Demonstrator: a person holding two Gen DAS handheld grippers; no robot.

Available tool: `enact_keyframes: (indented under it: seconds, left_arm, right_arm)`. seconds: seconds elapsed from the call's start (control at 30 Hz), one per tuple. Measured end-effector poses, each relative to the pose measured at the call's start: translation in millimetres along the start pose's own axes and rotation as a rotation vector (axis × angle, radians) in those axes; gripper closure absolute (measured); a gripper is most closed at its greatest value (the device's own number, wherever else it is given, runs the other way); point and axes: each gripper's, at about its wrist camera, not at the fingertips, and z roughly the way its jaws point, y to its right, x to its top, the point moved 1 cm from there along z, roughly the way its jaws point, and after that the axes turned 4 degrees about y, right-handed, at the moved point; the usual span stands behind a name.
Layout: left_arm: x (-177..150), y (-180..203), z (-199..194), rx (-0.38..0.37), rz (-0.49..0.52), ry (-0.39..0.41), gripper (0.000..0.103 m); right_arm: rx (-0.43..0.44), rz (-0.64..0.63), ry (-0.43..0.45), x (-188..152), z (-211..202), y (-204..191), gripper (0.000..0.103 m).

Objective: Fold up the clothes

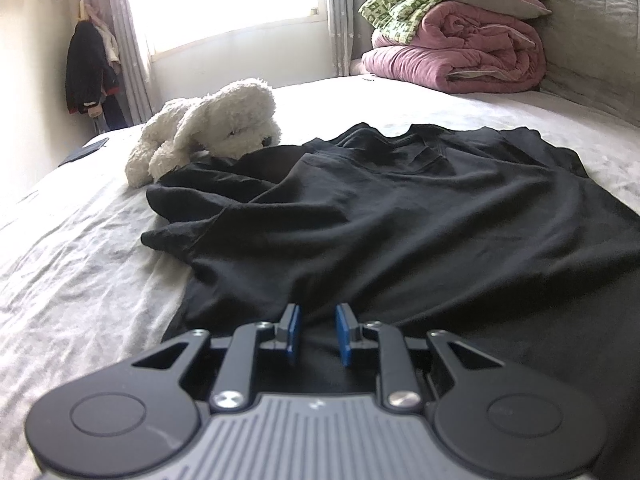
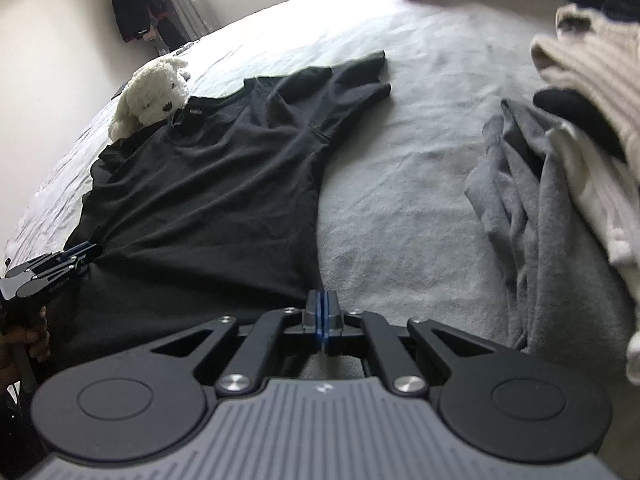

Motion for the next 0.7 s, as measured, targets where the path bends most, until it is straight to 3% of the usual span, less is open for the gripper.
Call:
enact_keyframes:
  seconds: [0.27,0.43,0.5,0.7]
  left_arm:
    - [-5.9,-5.7,-3.8,0.077,0.01,0.001,0.079]
    - [-2.8,-4.3,-12.3,0.087,0.004,-0.008,0.079]
    - [-0.8,8.1,-26.3,0.023,0.01,0.0,0.079]
    - [12.5,86.8,-75.6,-0.321,-0.042,0.0,0.078]
  right_arm:
    - [-0.013,-0.014,-0.013,-1.4,5.9,-1.8,0.103]
    - [-0.029,-0.028,-0.032,-3.4,12.8,-2.8,0.102]
    - [-0.037,-0.036,-0.034,-3.7,13.8,-4.2,0.102]
    - [-0.059,-0.062,-0.026,-4.9,14.6,-9.9,0.102]
